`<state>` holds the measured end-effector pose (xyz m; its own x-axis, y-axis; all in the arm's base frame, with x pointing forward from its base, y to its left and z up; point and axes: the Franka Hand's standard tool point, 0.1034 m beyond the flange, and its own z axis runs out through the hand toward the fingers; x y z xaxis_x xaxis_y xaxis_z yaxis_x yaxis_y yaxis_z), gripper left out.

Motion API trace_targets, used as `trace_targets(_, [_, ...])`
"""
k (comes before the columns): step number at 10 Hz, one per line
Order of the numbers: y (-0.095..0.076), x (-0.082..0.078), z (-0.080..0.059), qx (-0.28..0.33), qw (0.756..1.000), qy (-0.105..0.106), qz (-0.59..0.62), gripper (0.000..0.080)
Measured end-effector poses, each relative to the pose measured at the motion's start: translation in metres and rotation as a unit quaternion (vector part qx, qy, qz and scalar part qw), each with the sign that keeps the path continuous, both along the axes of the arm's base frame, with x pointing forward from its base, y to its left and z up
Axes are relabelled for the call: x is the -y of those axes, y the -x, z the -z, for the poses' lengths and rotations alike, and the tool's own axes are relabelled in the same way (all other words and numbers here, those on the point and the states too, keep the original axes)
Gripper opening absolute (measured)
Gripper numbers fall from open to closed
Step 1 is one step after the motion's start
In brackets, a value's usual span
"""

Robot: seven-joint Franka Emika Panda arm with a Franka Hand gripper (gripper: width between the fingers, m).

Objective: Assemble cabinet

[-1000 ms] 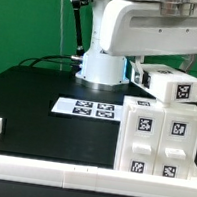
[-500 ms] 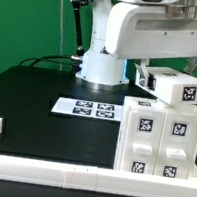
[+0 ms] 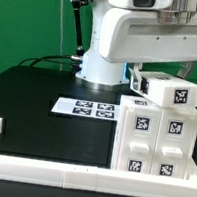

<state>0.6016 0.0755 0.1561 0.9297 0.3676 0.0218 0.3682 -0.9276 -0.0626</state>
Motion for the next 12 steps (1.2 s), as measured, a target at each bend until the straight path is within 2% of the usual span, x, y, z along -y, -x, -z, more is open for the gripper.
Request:
trace_targets(9, [-0.0019,0.0018,0.0000,0.008,1.000,0.000,0.000,0.0561])
trace_targets(12, [-0.0018,0.0011,0.0000,0.006,0.999,-0.001,0.041,0.0561])
